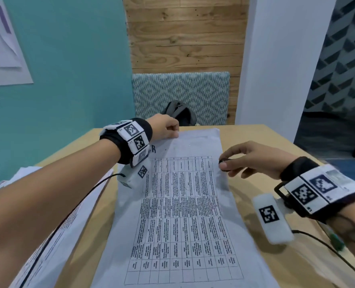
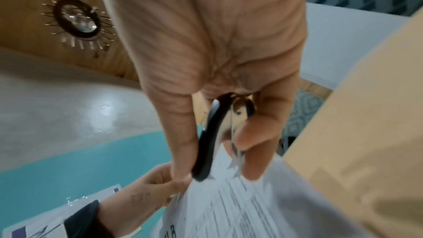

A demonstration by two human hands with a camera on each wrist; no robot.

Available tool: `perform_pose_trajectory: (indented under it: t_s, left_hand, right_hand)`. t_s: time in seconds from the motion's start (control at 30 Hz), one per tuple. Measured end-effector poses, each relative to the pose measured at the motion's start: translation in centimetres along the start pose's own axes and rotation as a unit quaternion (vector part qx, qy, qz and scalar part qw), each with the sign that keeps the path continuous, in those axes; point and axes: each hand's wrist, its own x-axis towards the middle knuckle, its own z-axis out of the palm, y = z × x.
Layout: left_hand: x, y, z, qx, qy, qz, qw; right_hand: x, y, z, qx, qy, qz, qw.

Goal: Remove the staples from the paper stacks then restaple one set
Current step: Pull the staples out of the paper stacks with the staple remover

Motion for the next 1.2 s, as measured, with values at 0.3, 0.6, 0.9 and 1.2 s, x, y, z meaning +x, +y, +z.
perform_pose_trajectory:
  t_s: [0.3,0.6,0.9,1.2]
  left_hand:
    - [-0.8,-0.3,2.5,-0.074,-0.020,0.024,0.997]
    - [-0.2,0.1,4.8,-0.073,-0.122,-0.029,0.989]
    - [-1.0,0.9,1.6,-0.111,-0.003,0.010,0.994]
    - [-4.3,2.9,-5.6,-0.192,0.098,0.055,0.975]
  right_hand:
    - [1.9,2.1,2.3,0.109,0.007,-0.001,0.994]
    - [2.8,3.2,2.6,0.151,-0.005,0.012,0.989]
    - [1.9,1.4,1.2,0.129,0.065,-0.085,0.986]
    - [0.9,-0.7,-0.1,0.196,-0.066,-0.121,0.971]
